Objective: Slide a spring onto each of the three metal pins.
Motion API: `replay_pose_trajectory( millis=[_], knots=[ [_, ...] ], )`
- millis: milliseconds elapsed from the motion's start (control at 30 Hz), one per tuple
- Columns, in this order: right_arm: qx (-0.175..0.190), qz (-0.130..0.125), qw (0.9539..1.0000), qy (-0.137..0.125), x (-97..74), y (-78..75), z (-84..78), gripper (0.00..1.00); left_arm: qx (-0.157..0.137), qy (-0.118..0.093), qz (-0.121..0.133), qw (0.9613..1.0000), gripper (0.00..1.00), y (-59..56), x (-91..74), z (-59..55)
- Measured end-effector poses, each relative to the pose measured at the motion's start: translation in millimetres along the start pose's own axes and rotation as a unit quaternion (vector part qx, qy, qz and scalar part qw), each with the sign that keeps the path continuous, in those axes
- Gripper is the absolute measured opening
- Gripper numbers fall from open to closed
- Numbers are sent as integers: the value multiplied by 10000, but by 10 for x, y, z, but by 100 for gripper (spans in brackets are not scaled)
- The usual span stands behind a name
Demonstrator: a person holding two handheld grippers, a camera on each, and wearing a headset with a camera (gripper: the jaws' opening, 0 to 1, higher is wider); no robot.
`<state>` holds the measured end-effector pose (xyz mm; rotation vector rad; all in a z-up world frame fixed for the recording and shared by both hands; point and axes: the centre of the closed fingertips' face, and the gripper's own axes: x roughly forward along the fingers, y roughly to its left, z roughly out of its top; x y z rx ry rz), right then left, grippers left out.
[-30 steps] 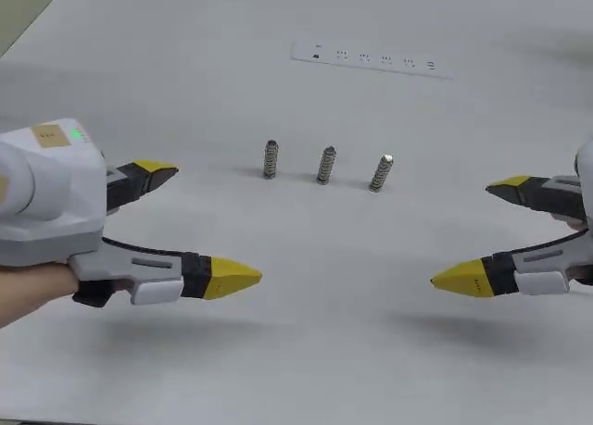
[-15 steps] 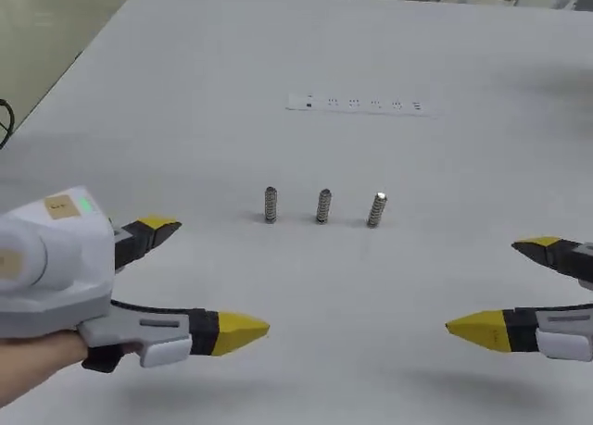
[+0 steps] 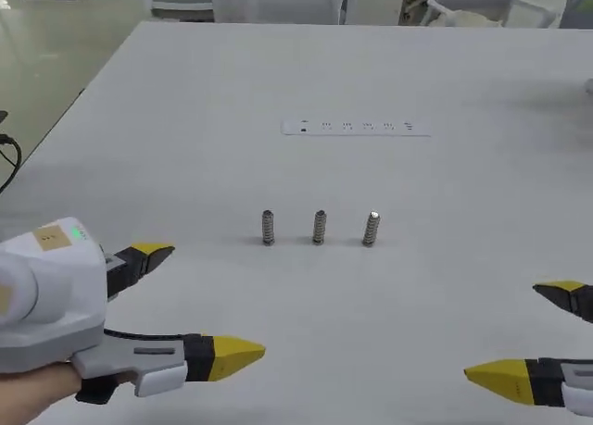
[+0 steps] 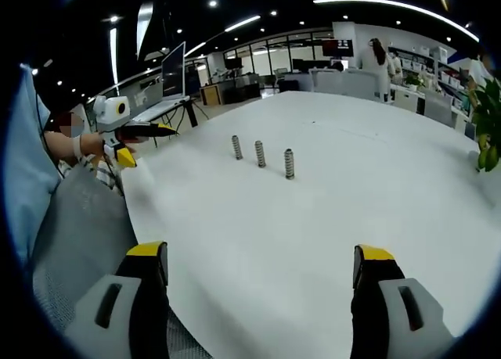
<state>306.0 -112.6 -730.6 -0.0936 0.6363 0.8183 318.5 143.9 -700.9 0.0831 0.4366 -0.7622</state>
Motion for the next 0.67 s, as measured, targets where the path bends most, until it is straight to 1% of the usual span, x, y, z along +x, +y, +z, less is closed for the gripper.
replay_pose_trajectory(
  millis=[33, 200, 400, 500, 667],
  knots=[
    [46, 5, 10000, -33, 1, 17, -6, 97, -12, -28, 5, 10000, 96, -4, -8, 20],
    [141, 44, 9999, -4, 19, 95, -45, 97, -40, -114, 60, 9999, 96, -2, -35, 71],
    [164, 39, 9999, -28, 15, 127, -42, 97, -36, -120, 65, 9999, 96, 17, -53, 42],
    [193, 26, 9998, -29, 20, 137, -52, 96, -108, -116, 79, 9998, 96, 32, -61, 17],
    [225, 73, 9997, -30, 50, 202, -73, 96, -157, -103, 74, 9998, 96, 11, -71, -20]
  ],
)
